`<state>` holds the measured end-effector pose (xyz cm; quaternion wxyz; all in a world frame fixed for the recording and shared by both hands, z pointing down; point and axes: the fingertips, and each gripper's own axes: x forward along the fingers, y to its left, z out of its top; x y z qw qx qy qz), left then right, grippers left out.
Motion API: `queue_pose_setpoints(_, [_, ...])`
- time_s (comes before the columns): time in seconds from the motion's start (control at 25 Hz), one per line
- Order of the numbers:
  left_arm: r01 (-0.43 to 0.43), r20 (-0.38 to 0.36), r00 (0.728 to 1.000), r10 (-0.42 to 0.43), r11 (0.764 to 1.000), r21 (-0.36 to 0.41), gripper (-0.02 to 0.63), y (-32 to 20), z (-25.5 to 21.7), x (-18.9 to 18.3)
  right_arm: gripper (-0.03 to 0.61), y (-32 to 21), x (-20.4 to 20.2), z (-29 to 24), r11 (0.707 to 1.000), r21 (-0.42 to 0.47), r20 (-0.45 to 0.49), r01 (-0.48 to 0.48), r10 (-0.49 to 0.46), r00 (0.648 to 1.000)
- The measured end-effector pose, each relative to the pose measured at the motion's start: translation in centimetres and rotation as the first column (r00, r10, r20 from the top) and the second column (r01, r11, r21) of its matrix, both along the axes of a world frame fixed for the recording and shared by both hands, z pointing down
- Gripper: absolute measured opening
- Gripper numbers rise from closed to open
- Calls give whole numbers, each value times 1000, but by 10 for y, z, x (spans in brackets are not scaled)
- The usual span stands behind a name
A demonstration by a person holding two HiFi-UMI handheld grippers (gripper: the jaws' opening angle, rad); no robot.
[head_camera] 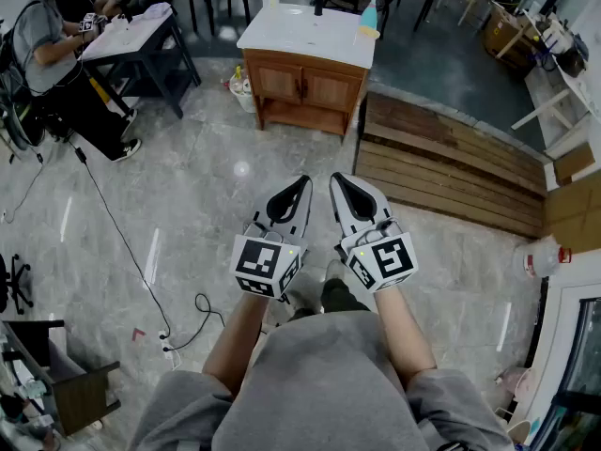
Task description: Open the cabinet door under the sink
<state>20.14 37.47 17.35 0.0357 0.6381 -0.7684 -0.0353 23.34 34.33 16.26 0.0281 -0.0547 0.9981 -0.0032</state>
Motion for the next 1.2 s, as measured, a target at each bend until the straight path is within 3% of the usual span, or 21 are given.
queue_pose_setpoints(0.72, [18, -14, 1000, -18, 999, -28, 8, 27, 12, -8, 9, 25, -8, 12, 999, -30, -7, 35, -35, 999])
queue_pose_setpoints(1.2, [2, -20, 1000, -4, 997, -80, 8, -27, 34, -50, 9, -33, -55, 34, 997, -80, -29, 22, -24, 999])
